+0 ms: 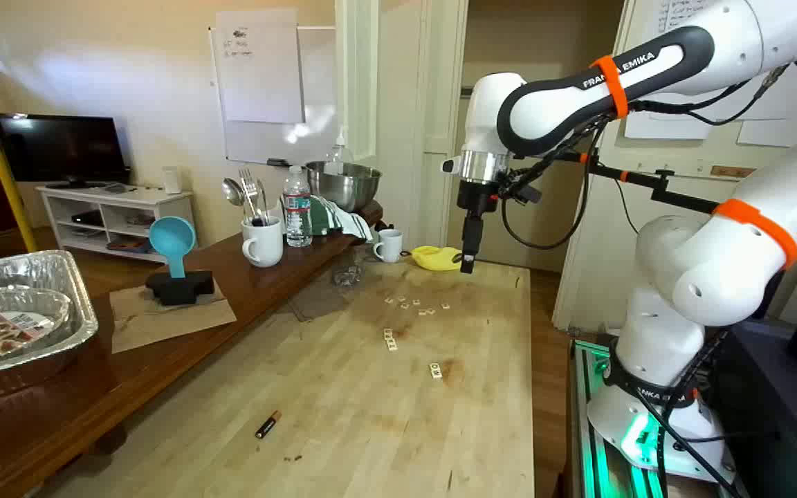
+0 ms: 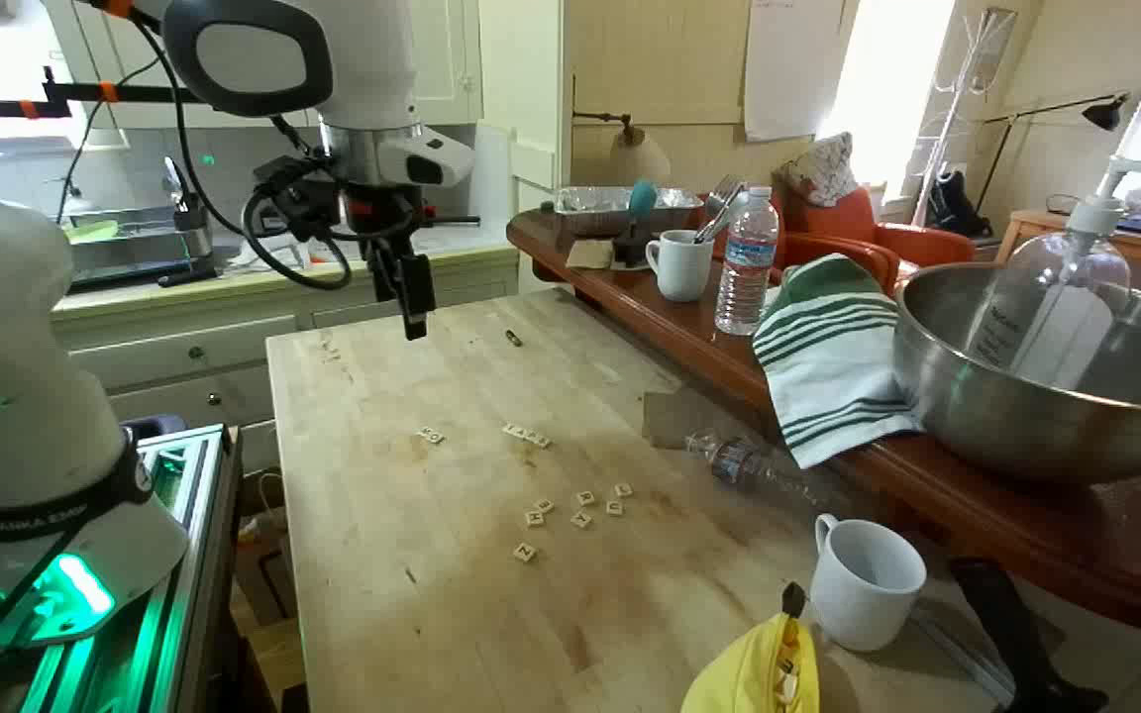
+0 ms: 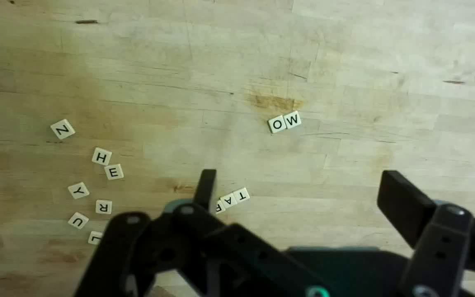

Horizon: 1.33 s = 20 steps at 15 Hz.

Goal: Spell the word 'Lame' using the tiles.

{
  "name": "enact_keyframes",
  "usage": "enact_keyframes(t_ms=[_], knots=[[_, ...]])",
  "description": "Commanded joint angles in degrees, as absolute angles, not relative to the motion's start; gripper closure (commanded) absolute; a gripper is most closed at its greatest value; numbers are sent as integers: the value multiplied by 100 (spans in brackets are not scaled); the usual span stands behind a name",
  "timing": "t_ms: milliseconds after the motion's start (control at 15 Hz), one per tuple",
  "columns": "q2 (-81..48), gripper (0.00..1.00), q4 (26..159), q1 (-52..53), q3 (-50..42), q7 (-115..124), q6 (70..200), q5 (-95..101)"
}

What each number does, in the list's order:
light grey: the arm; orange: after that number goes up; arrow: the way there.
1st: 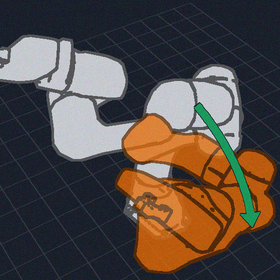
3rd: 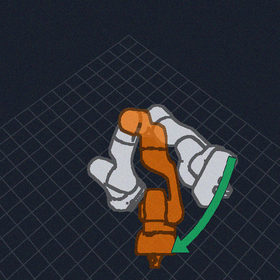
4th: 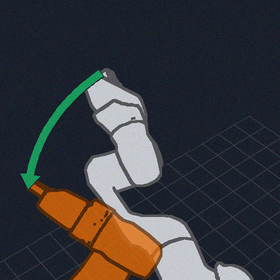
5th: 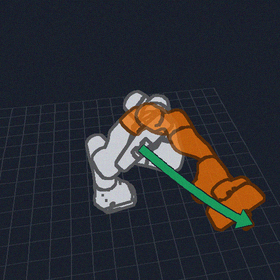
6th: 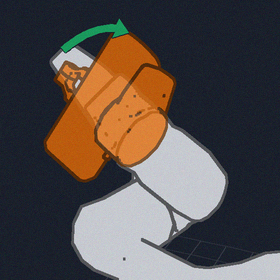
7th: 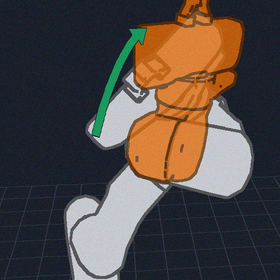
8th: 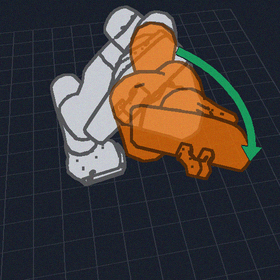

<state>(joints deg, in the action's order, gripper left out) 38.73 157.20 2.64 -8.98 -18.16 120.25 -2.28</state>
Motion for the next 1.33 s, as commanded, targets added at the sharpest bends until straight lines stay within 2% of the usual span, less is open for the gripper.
enact_keyframes(t_ms=[0,333,533,1267], knots=[[3870,0,15711,226,-858,-1836,12011,-255],[3870,0,15711,226,-858,-1836,12011,-255],[3171,0,15612,270,-693,-1606,12425,-228],[716,0,15302,599,-779,-2840,16034,-456]])
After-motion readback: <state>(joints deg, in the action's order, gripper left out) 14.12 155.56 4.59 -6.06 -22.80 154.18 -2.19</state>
